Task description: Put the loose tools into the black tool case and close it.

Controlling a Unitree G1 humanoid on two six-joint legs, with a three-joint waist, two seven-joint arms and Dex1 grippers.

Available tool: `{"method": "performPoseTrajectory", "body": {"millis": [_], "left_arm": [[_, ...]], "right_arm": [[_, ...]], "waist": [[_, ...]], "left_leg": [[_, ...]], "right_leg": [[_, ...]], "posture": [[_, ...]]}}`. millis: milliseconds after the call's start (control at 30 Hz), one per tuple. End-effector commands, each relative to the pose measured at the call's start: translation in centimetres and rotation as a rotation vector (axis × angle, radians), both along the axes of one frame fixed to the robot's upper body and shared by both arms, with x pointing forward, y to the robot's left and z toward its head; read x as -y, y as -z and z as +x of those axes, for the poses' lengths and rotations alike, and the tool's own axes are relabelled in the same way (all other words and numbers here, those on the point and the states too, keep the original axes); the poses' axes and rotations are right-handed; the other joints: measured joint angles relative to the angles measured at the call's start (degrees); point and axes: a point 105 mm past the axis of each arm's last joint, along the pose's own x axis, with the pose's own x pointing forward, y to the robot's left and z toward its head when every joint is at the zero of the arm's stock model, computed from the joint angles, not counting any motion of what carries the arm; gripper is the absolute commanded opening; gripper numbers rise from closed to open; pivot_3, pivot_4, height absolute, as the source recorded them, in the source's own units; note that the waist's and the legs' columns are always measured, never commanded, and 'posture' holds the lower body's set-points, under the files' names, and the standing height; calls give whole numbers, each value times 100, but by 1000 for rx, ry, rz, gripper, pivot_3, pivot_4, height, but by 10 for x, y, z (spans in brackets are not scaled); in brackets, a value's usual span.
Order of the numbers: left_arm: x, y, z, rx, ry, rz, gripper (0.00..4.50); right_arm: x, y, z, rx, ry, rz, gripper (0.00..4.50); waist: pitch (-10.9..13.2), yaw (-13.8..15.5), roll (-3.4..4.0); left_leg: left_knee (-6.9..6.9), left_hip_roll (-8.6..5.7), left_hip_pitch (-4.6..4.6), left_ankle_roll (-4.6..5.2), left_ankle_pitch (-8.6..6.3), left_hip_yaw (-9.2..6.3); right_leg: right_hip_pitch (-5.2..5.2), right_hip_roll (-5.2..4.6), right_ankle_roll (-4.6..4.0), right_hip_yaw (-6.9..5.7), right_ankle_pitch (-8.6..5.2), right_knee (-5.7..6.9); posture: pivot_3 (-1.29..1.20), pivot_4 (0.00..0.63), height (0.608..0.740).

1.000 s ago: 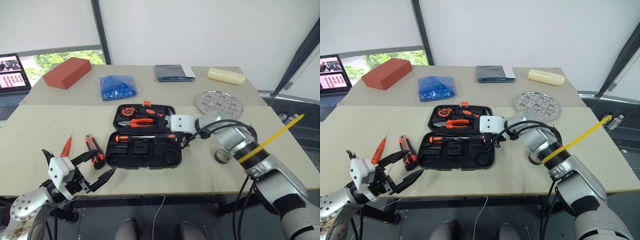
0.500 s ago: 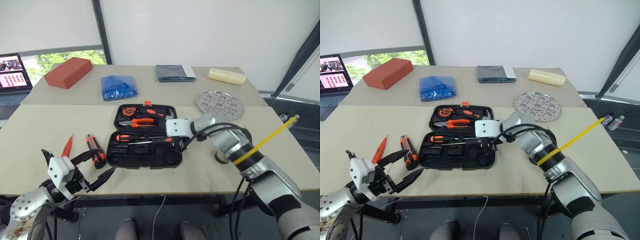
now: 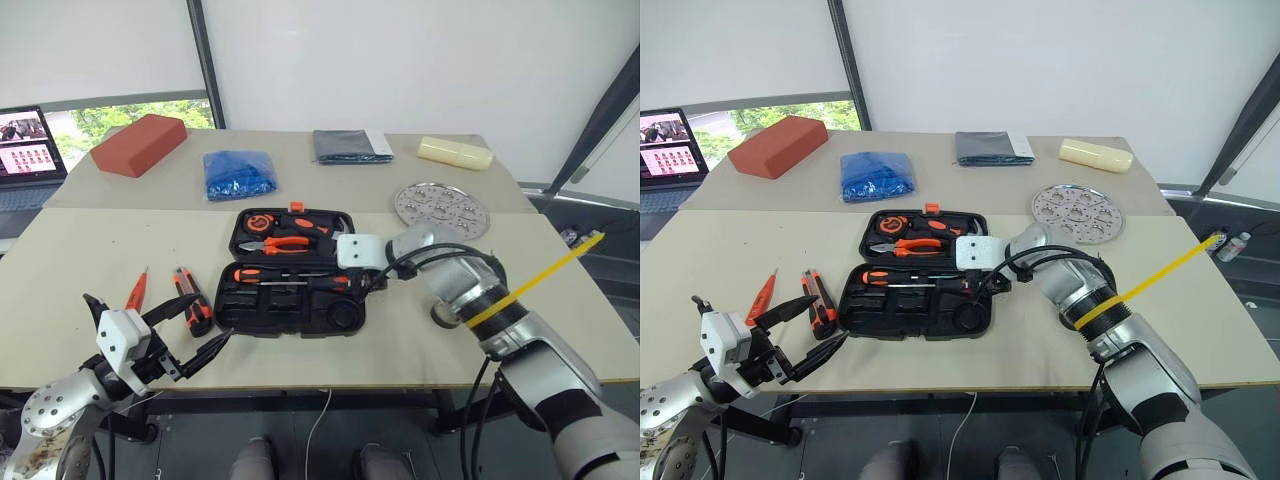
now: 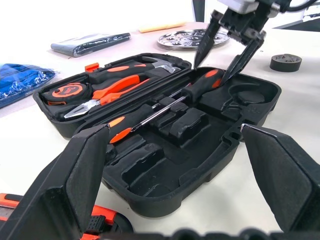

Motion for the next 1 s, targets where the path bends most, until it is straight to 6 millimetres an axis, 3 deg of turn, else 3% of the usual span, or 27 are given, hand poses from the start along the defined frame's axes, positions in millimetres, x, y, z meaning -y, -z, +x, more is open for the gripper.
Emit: {"method": "performPoseTrajectory", "body": {"millis": [33,100,233,400,500,867,1000], "left_arm": [[-3,-7,0,36,-5,12,4500],[-3,-7,0,35,-6,13,4500],[-4,-7,2,35,-11,11,4500],[-1,-4,4,21,-12,14,4500],[-2,-3,4,14,-15,19,4500],[-3,-1,6,-1,-25,39,4500],[-5,1,6,-12,-34,46,4500]], "right_arm": [[-4,-28,-1,10,-67,109,3633],[-4,-40,4,3,-57,177,3633],[-14,-51,12,-50,-31,370,2662],[-40,-11,8,-115,-14,430,818],[-46,6,5,-135,-18,411,75],[-46,59,3,-199,44,266,75],[-52,63,0,-201,27,232,75]], "waist": [[0,-6,0],[0,-9,0],[2,-21,4],[0,-30,0],[3,2,4],[-4,-37,3],[-15,-40,1]], "left_leg": [[-1,0,0,1,0,0],[-1,0,0,5,3,0],[1,1,4,6,5,0],[-8,7,13,7,5,-2],[-4,5,3,8,6,-2],[-4,8,30,-5,0,-2],[-11,8,71,-11,-4,-1]], "right_leg": [[0,1,1,0,0,0],[-1,1,1,0,1,1],[1,2,1,0,2,3],[6,9,-1,0,1,5],[3,9,1,1,2,5],[16,9,1,1,5,9],[26,8,-34,2,-18,7]], "posture": [[0,150,740],[0,150,740],[0,150,740],[0,150,740],[0,150,740],[0,150,740],[0,150,740]]}}
